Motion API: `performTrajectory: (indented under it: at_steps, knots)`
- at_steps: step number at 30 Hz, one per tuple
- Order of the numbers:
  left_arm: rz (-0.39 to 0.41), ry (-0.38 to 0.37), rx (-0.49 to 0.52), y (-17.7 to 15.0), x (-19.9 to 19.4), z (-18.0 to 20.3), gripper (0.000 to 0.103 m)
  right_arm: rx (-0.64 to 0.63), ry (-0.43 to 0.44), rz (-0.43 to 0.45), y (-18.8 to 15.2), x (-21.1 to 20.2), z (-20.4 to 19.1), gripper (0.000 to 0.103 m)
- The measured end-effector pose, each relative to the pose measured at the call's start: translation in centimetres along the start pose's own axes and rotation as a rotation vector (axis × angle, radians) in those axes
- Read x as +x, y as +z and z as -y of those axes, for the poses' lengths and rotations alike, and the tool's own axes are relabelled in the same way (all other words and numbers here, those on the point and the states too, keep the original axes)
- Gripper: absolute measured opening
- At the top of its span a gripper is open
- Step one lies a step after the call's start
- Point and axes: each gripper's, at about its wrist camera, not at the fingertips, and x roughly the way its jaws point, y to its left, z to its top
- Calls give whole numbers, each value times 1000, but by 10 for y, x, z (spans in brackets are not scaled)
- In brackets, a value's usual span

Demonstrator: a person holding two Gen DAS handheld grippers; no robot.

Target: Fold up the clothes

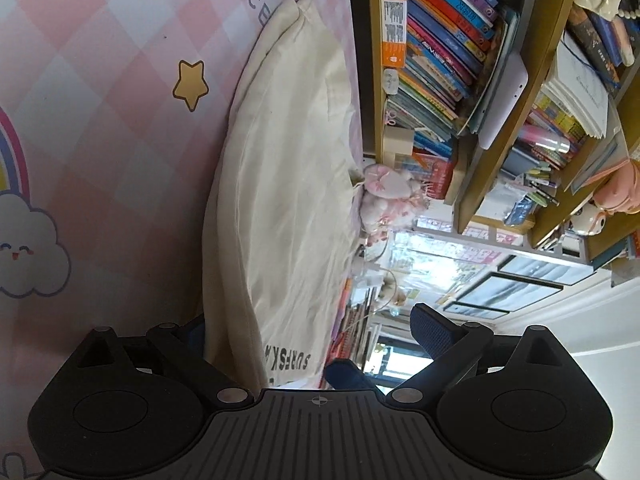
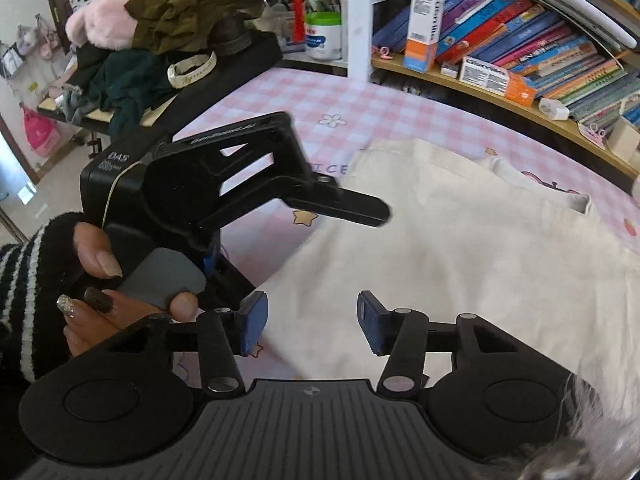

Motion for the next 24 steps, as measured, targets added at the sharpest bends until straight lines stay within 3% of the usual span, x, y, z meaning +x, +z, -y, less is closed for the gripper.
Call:
performTrajectory:
  at_steps: [7, 14, 20, 24]
  knots:
    - [5, -12, 9, -1, 0, 0, 98, 150, -34, 8, -4, -12, 46, 58]
    - [11, 5, 15, -2, -1, 0, 94, 333, -152, -8, 21, 3, 106, 58]
    - [51, 33, 3, -7, -4, -3, 82, 277, -219, -96, 69, 42, 105, 75]
    - [83, 30, -32, -9, -9, -9, 76, 219, -215, -153, 96, 72, 95, 77]
